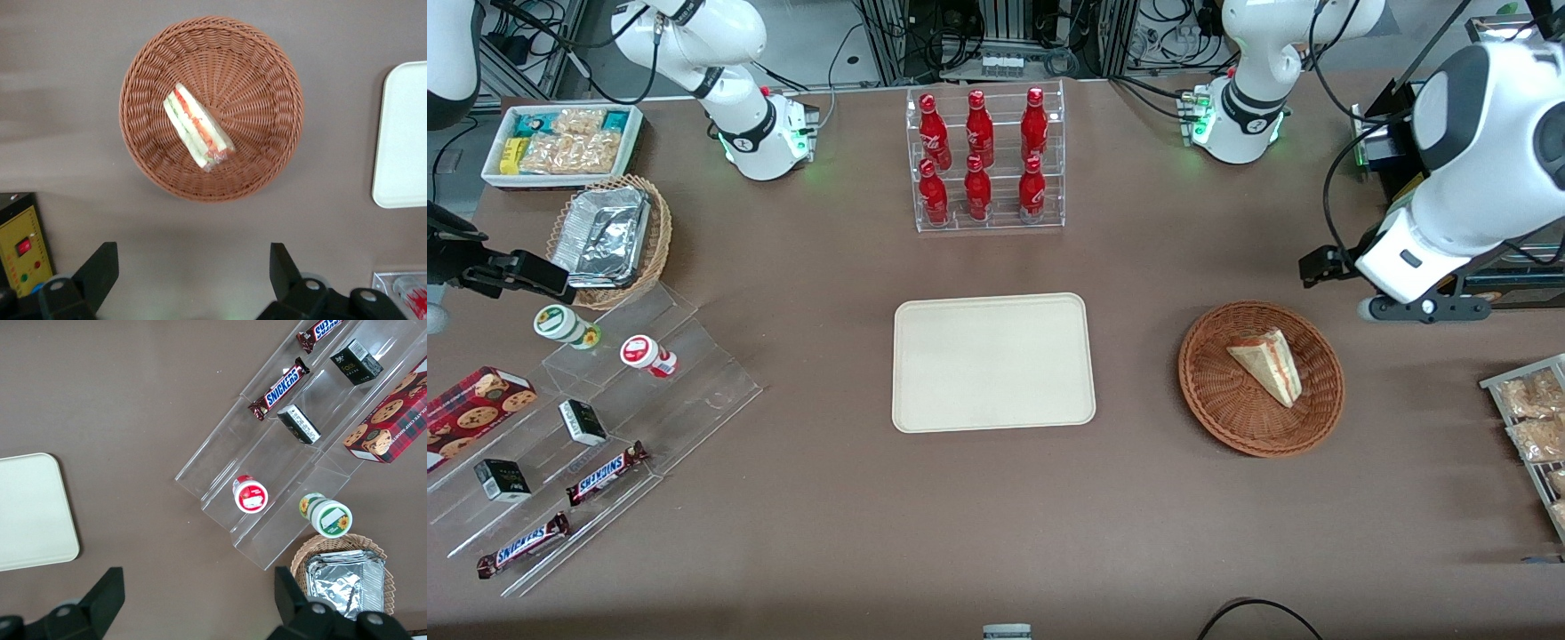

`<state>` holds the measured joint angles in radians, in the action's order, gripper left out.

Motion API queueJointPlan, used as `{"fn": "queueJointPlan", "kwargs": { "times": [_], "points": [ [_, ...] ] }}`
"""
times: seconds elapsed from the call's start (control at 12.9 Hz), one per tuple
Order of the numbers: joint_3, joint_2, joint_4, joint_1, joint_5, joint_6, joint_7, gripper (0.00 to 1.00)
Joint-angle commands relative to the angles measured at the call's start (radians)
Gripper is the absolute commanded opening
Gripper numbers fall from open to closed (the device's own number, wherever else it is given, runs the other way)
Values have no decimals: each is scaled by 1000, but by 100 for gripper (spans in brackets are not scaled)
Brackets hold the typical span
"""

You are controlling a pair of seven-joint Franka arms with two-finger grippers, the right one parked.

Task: Place sandwich from basket to tray
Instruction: 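Move the left gripper over the wicker basket above the wrapped sandwich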

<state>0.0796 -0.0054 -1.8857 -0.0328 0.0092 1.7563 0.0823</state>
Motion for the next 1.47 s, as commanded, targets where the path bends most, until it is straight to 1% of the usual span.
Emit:
{"fn": "queueJointPlan", "kwargs": {
  "times": [0.0, 0.46, 0.77, 0.93, 1.08, 1.24, 1.32, 1.39],
  "points": [
    [-1, -19, -113, 5, -3, 122, 4, 100],
    [-4, -4, -283, 7, -2, 354, 10, 100],
    [-6, 18, -291, 7, -2, 386, 34, 100],
    [-6, 38, -291, 7, -2, 413, 123, 100],
    [-6, 64, -291, 7, -2, 436, 254, 100],
    [-6, 94, -291, 7, -3, 486, 428, 100],
    [-6, 111, -291, 5, -3, 518, 548, 100],
    [-6, 119, -294, 4, -3, 540, 620, 100]
  ]
}}
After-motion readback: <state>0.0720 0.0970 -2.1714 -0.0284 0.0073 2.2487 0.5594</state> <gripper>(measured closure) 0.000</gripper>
